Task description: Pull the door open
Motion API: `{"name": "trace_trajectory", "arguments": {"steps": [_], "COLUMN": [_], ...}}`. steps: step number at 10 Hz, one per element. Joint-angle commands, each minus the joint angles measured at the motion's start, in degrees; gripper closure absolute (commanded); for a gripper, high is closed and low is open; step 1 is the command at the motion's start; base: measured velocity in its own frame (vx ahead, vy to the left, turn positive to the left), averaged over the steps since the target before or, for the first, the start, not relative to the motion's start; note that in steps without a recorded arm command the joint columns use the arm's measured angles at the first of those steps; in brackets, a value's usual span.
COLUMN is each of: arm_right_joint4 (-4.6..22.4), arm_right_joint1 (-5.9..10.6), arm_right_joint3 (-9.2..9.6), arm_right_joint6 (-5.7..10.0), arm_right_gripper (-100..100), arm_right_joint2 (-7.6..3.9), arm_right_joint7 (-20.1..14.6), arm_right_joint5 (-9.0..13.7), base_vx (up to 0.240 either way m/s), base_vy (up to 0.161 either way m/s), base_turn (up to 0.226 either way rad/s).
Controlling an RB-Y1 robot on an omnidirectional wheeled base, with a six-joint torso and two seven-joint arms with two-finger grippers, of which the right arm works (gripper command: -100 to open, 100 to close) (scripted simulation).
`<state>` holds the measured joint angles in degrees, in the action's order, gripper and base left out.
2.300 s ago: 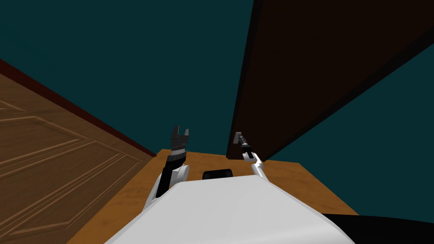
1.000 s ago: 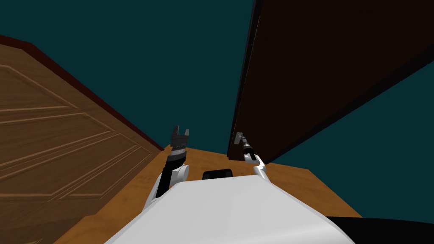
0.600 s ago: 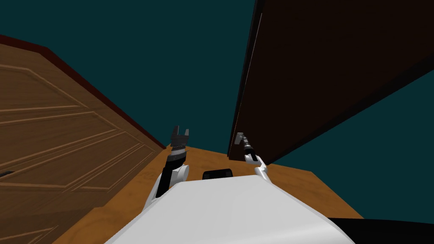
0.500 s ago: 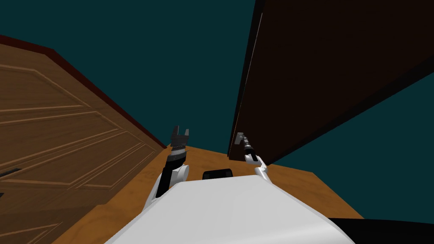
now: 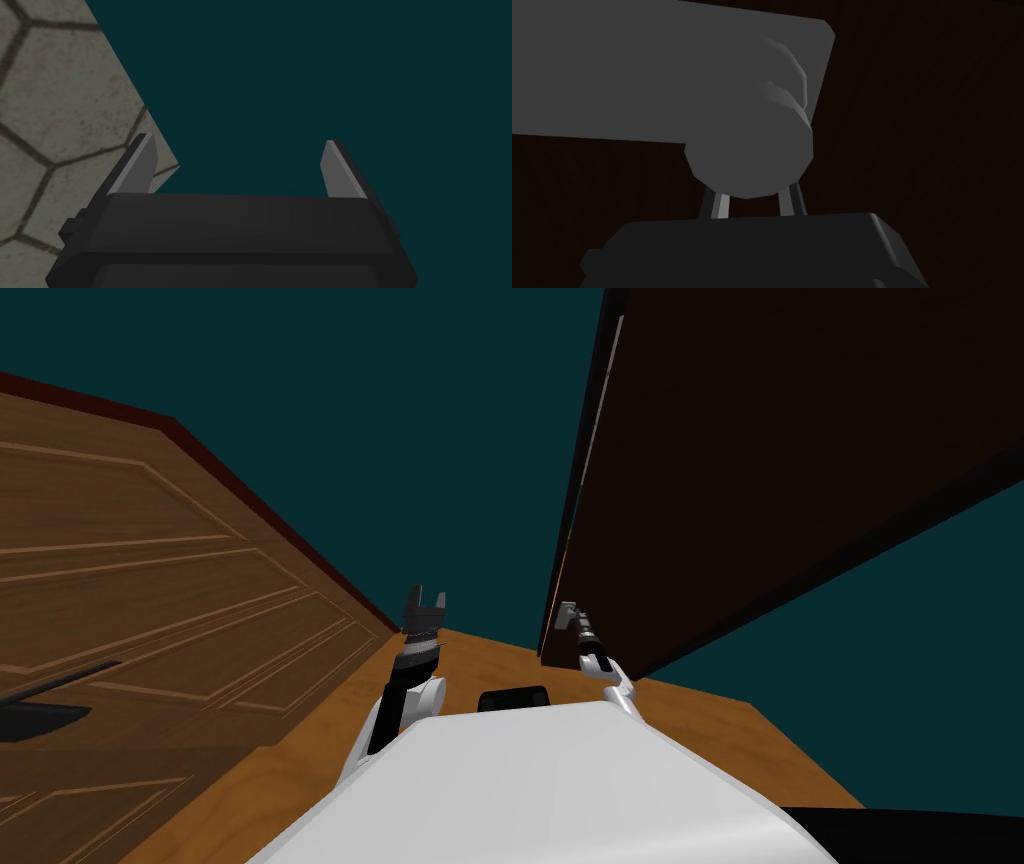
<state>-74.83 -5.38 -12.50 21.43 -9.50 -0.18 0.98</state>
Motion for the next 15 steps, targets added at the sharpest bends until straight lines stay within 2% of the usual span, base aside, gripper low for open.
{"name": "trace_trajectory", "arguments": {"steps": [1,2,3,4,6,7,8,9,10,11,12,13,15], "arm_right_joint4": [-0.76,-0.76,-1.11,-1.11,-1.81,-1.81,-2.16,-2.16,-2.51,-2.51,-2.85,-3.55,-4.35], "arm_right_joint1": [-0.29,-0.29,-0.72,-0.72,-1.57,-1.57,-1.99,-1.99,-2.42,-2.42,-2.83,-3.96,-4.5], "arm_right_joint3": [1.42,1.42,1.6,1.6,1.95,1.95,2.12,2.12,2.3,2.3,2.47,1.84,2.41], "arm_right_joint6": [-0.21,-0.21,-0.25,-0.25,-0.33,-0.33,-0.37,-0.37,-0.41,-0.41,-0.45,-1.36,-1.35], "arm_right_gripper": [100,100,100,100,100,100,100,100,100,100,100,-100,-100], "arm_right_joint2": [0.56,0.56,0.36,0.36,-0.03,-0.03,-0.22,-0.22,-0.42,-0.42,-0.61,-0.66,-0.15], "arm_right_joint7": [-2.86,-3.94,-5.8,-6.32,-10.02,-11.09,-13.06,-13.47,-15.57,-15.85,-18.2,-19.49,-22.55], "arm_right_joint5": [1.99,1.99,3.44,3.44,6.34,6.34,7.79,7.79,9.24,9.24,10.66,12.4,14.82], "base_vx": [-0.052,-0.042,-0.042,-0.03,-0.042,-0.038,-0.043,-0.028,-0.028,-0.029,-0.039,-0.048,-0.084], "base_vy": [-0.027,-0.027,-0.014,-0.011,-0.026,-0.029,-0.013,-0.006,-0.014,-0.009,-0.013,-0.046,-0.026], "base_turn": [0.115,0.07,0.077,0.025,0.111,0.052,0.07,0.025,0.051,0.067,0.089,0.044,0.069]}}
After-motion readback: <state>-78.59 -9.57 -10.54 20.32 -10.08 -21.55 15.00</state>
